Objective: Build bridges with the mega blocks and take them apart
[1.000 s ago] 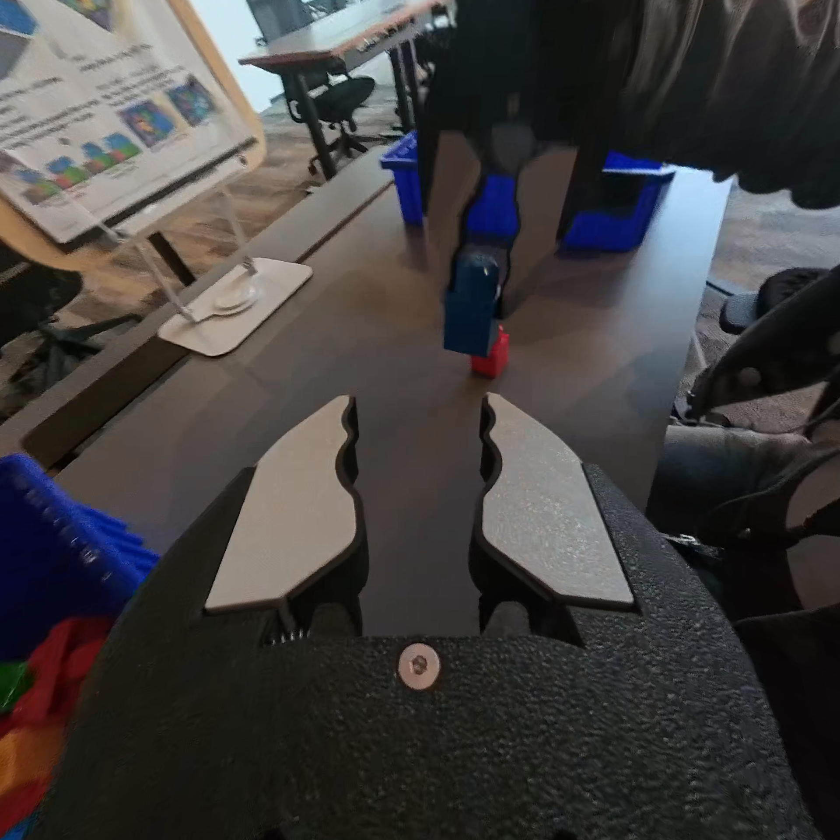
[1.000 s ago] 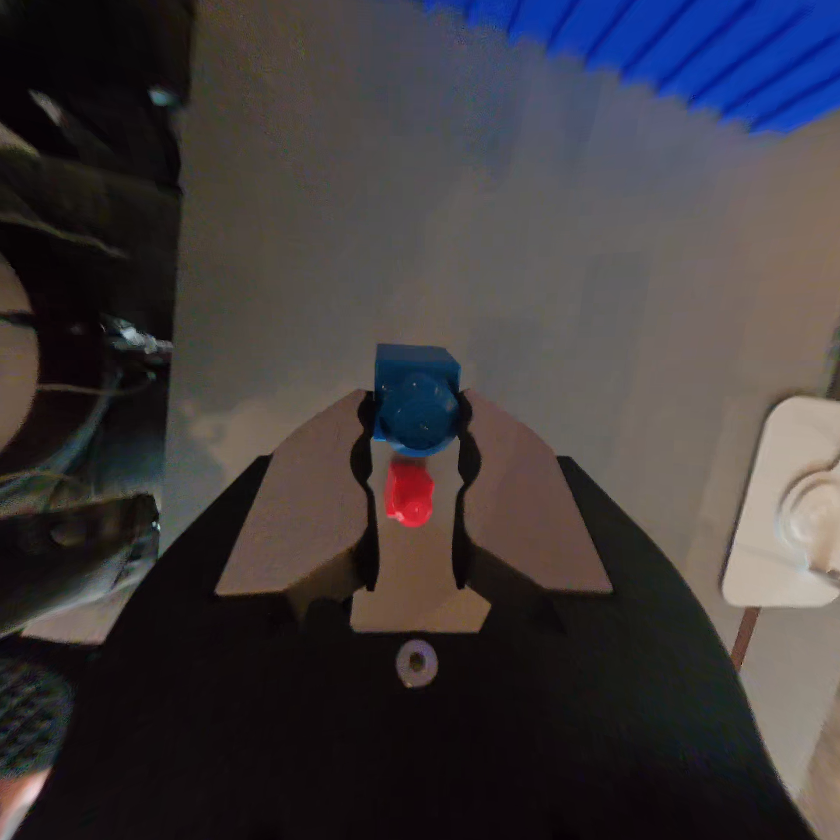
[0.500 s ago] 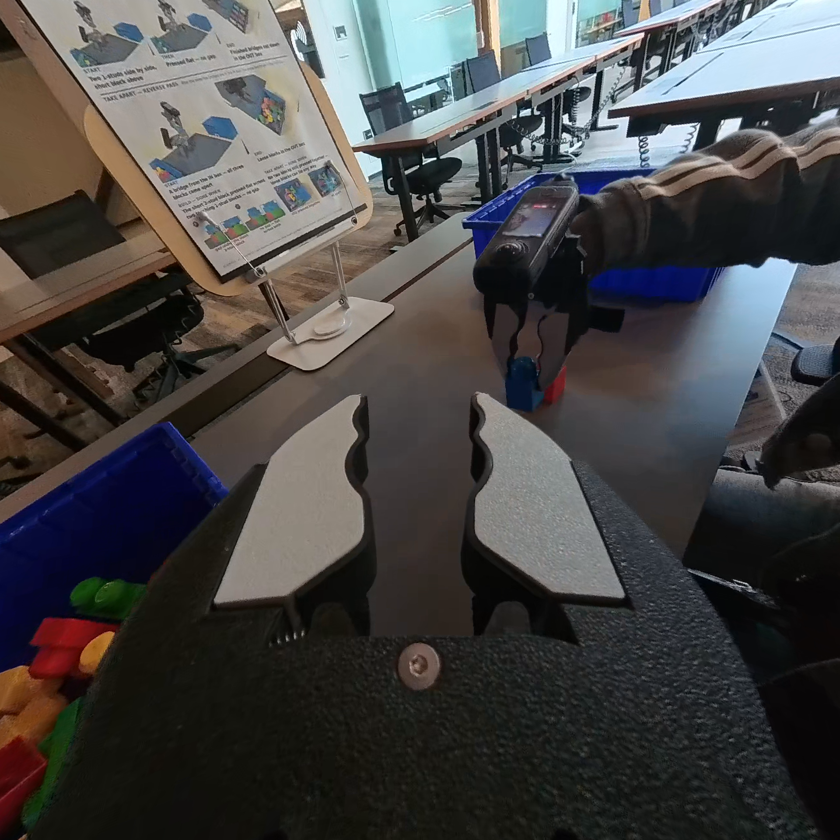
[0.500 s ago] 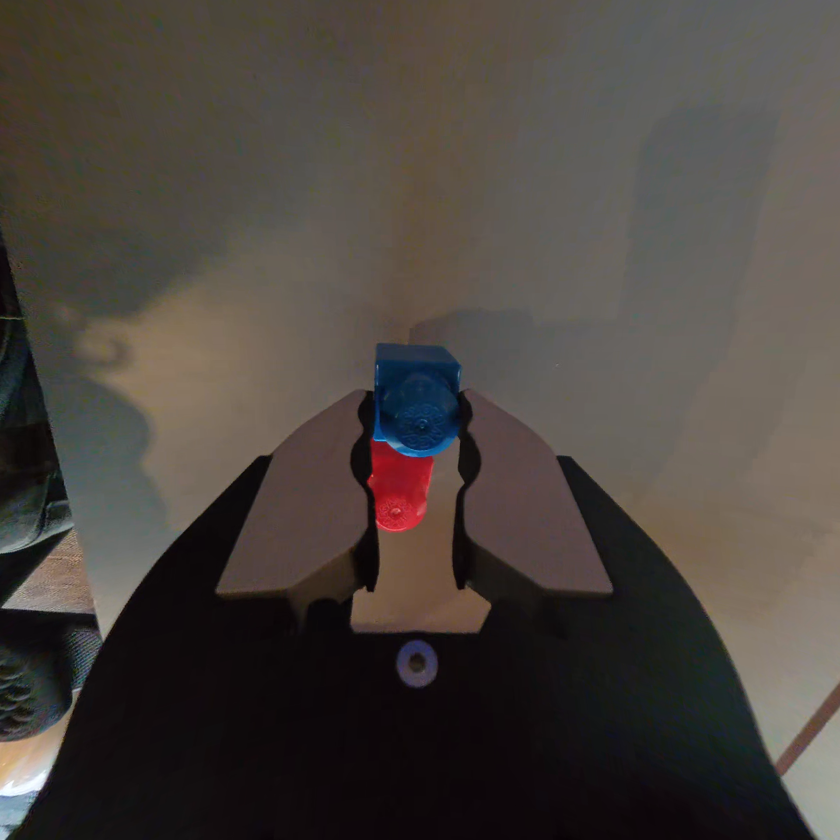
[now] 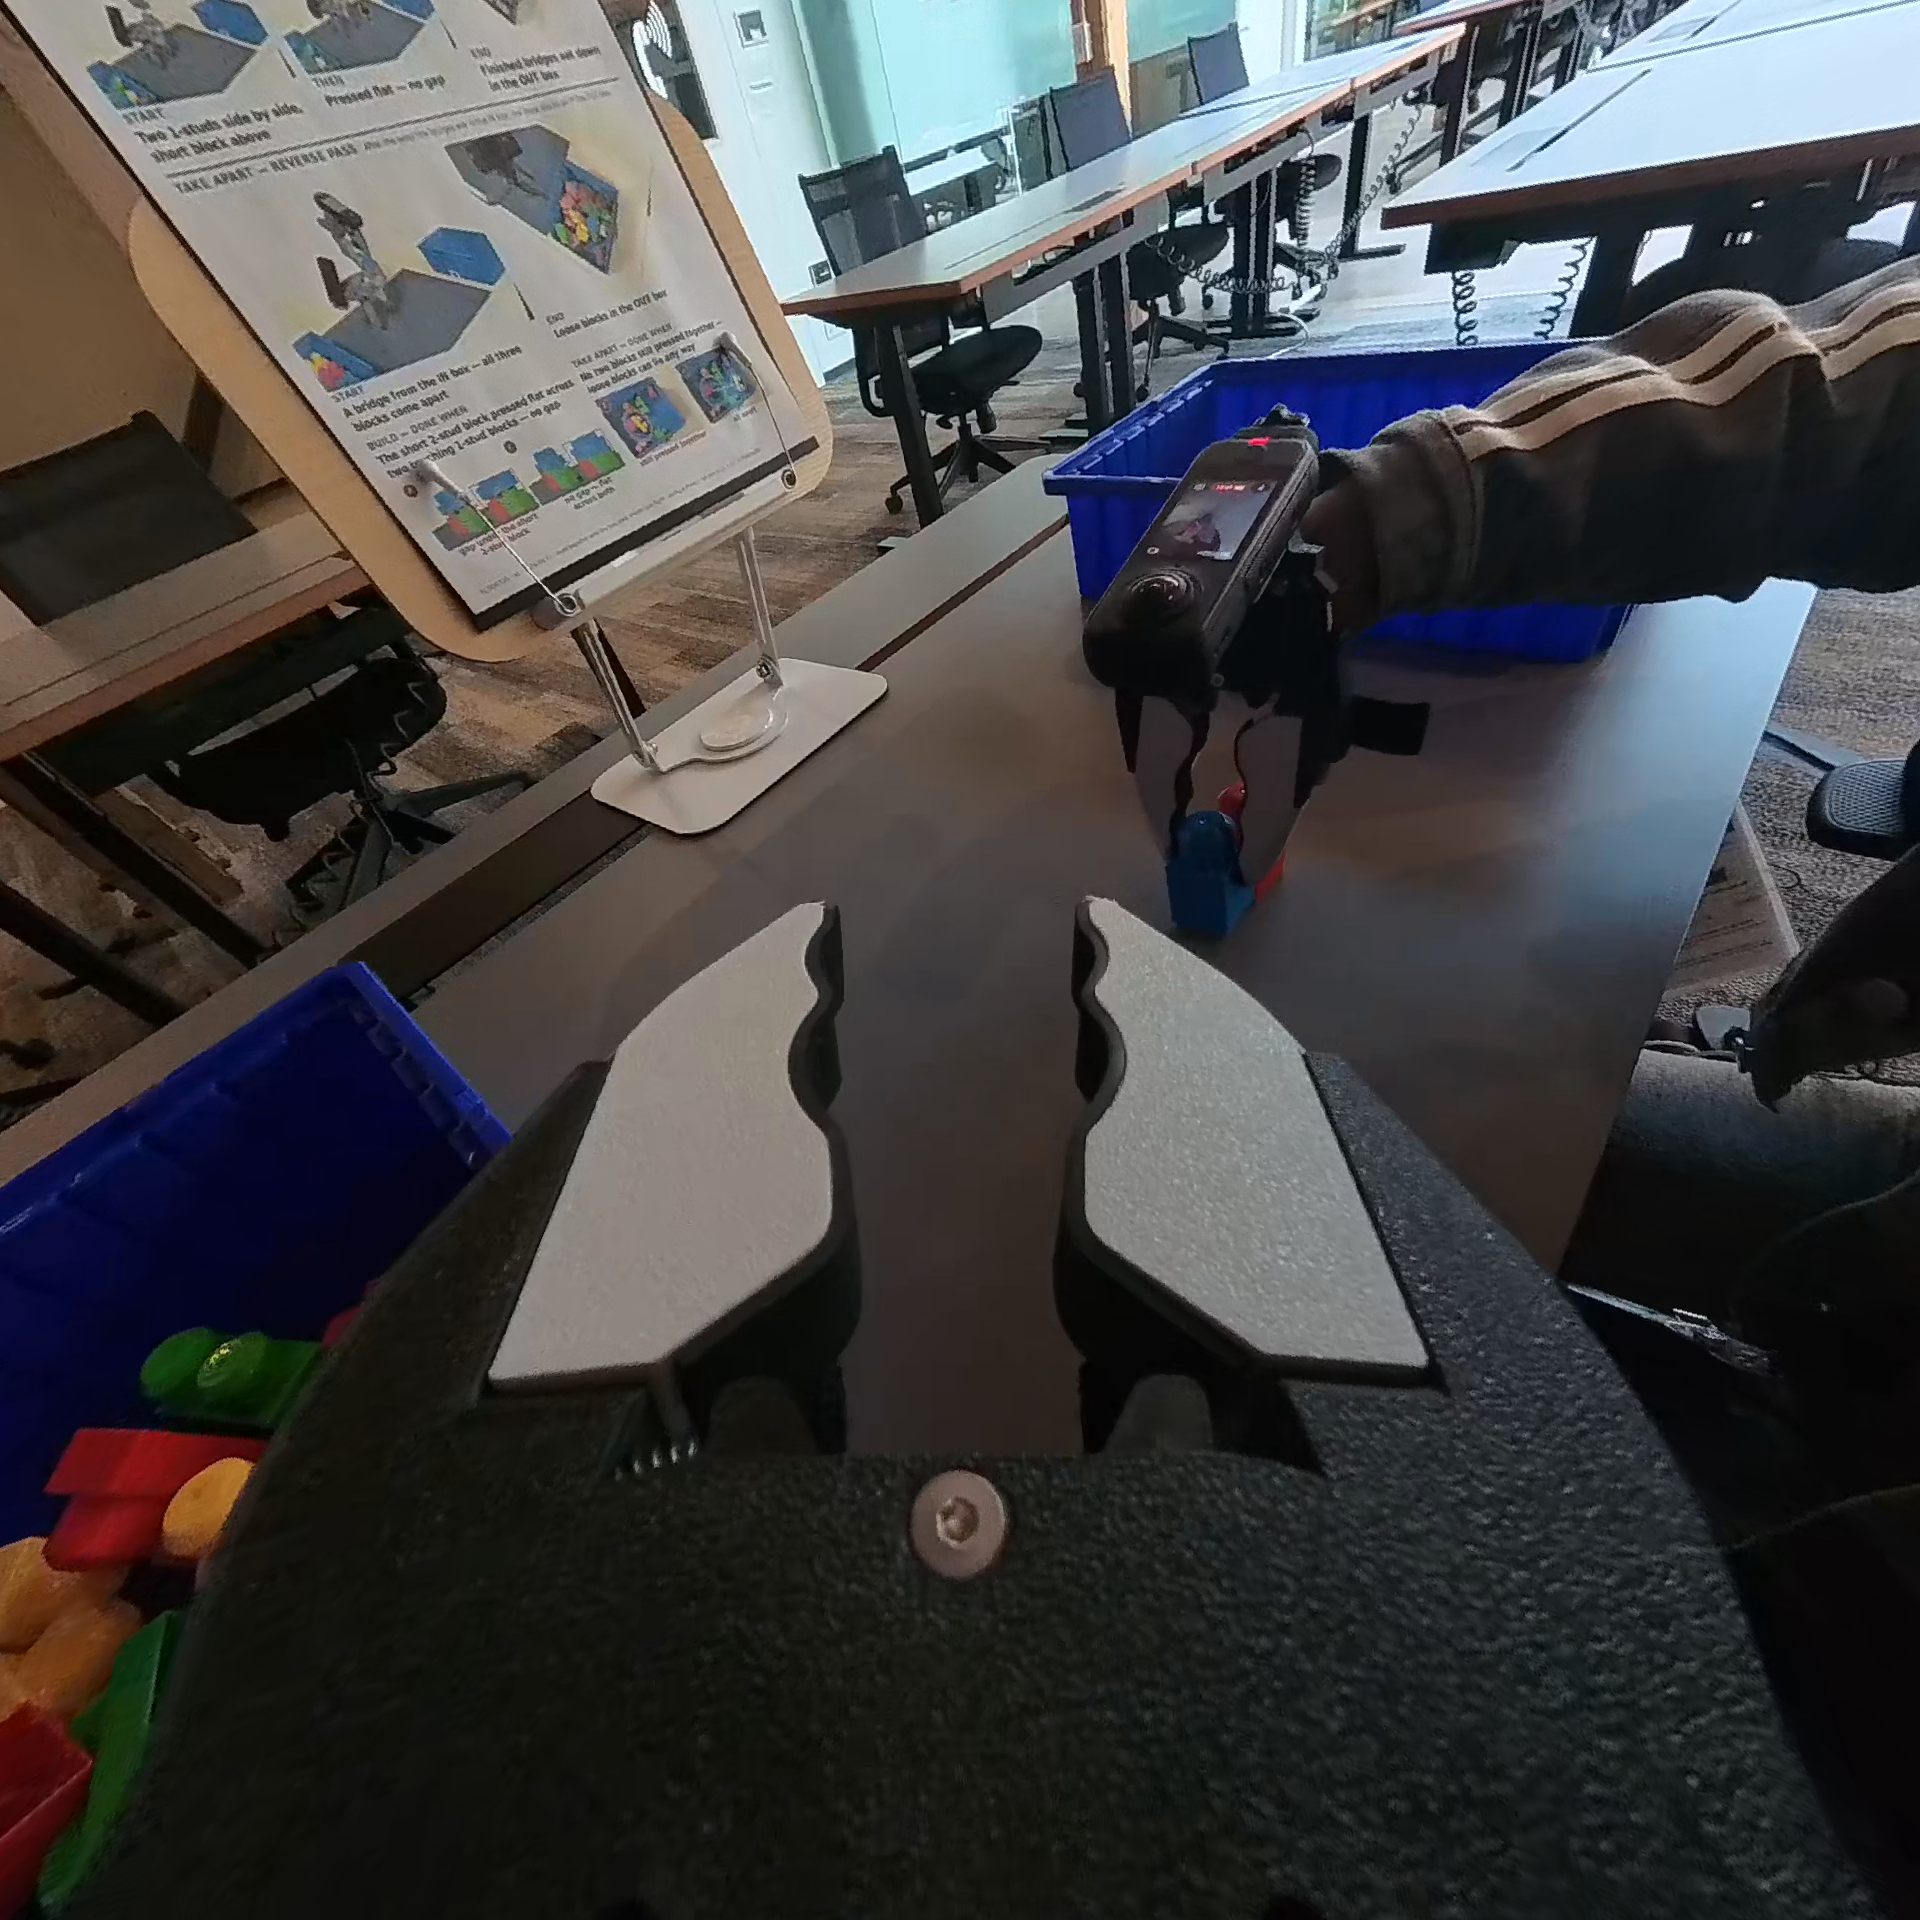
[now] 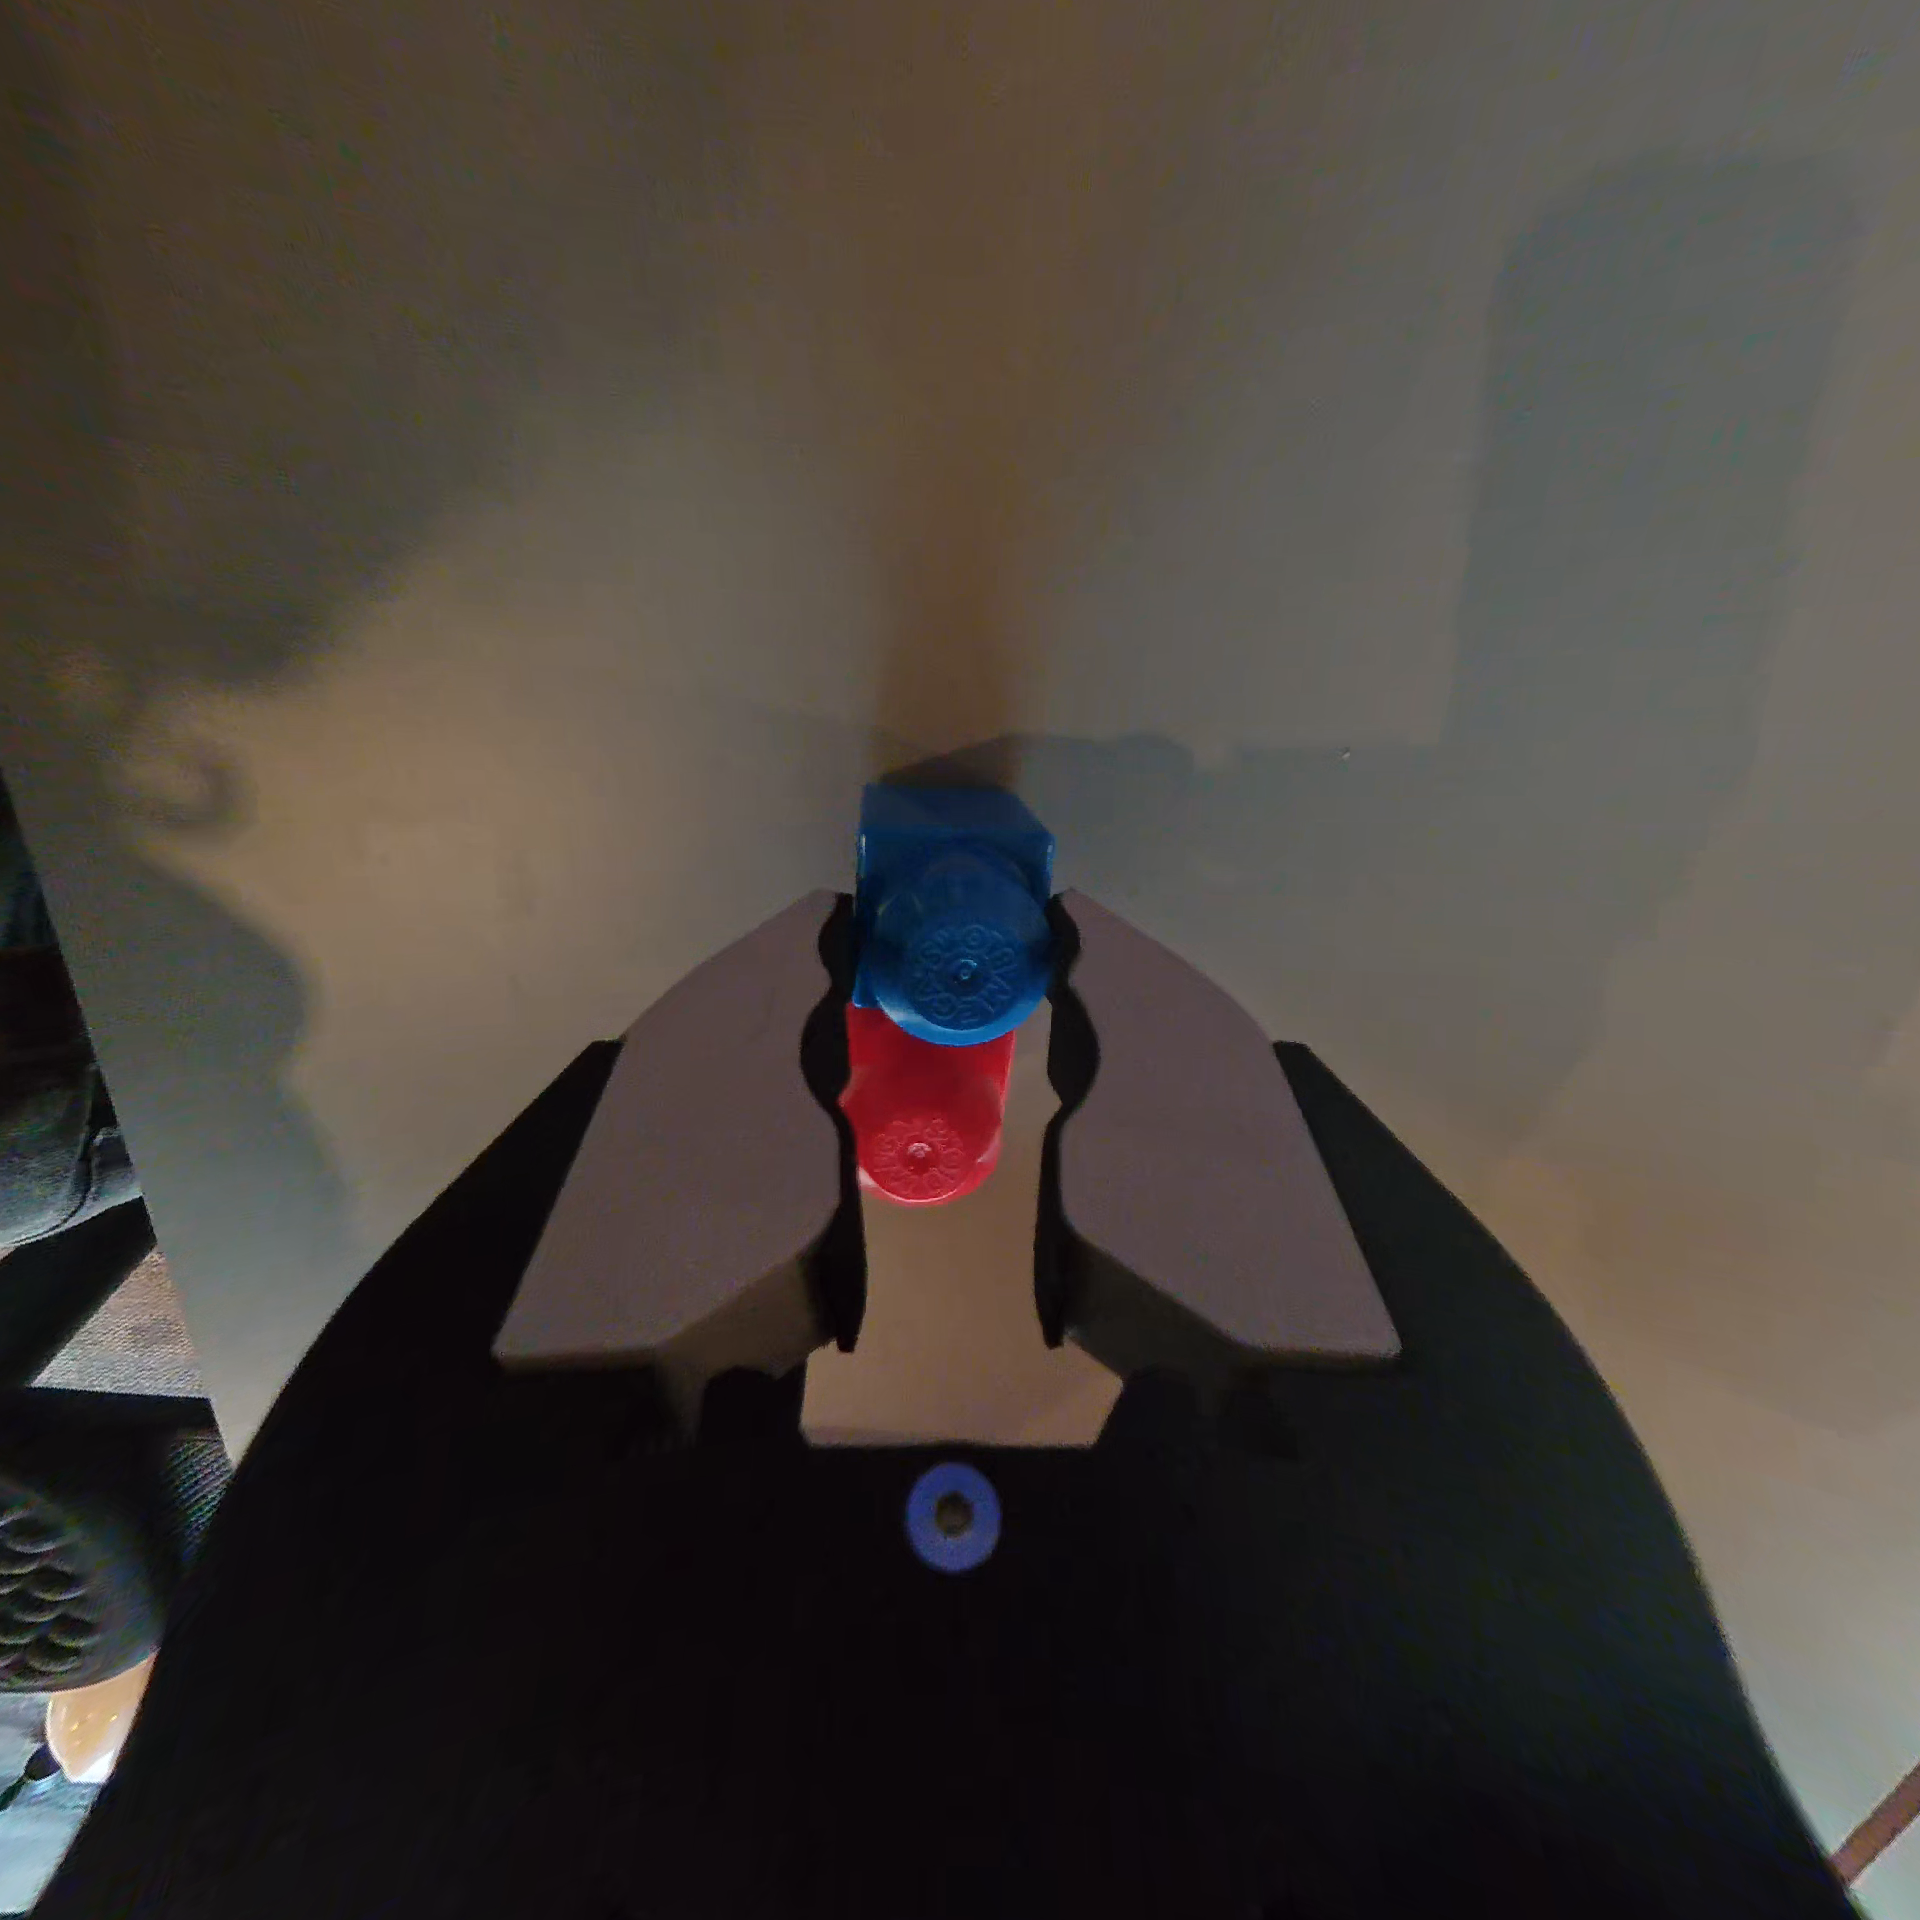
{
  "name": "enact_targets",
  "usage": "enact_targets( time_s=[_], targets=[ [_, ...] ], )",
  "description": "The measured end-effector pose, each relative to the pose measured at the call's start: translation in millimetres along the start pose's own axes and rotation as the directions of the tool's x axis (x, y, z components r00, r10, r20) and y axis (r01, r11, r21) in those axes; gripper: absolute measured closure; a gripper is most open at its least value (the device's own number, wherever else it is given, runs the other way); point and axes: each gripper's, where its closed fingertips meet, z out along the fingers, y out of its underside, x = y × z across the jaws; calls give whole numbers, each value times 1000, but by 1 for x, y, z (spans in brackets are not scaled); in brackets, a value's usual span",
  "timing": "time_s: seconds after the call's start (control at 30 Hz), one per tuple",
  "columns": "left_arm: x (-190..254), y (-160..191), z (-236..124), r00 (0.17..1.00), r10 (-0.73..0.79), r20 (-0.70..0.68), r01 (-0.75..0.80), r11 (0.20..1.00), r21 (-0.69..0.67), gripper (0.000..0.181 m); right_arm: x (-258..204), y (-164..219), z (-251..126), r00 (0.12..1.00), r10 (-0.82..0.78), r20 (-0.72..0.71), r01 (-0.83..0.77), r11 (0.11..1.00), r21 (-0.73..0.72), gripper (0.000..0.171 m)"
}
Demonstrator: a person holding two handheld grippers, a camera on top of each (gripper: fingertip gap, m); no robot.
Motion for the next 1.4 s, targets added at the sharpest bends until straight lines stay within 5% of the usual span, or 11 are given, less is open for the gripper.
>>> enact_targets(
  time_s=[0.53,0.77,1.1,1.2,1.4],
  targets=[
    [3,0,-2,1000,20,-8,-20,1000,-2,140,1,3,2,1000,-1,-13,1,1000,-15,136],
    [-1,2,-9,1000,20,16,-20,1000,-15,139,1,-4,-7,999,17,-36,-17,1000,11,113],
    [-53,14,-57,952,-45,303,49,999,-5,112,-28,-57,-89,989,75,-125,-6,880,476,89],
    [-71,34,-74,912,-12,410,63,992,-112,114,-46,-60,-113,985,75,-155,30,812,582,90],
    [-108,63,-81,914,-5,405,111,965,-238,131,-77,-50,-154,976,108,-190,72,662,746,98]
  ],
)
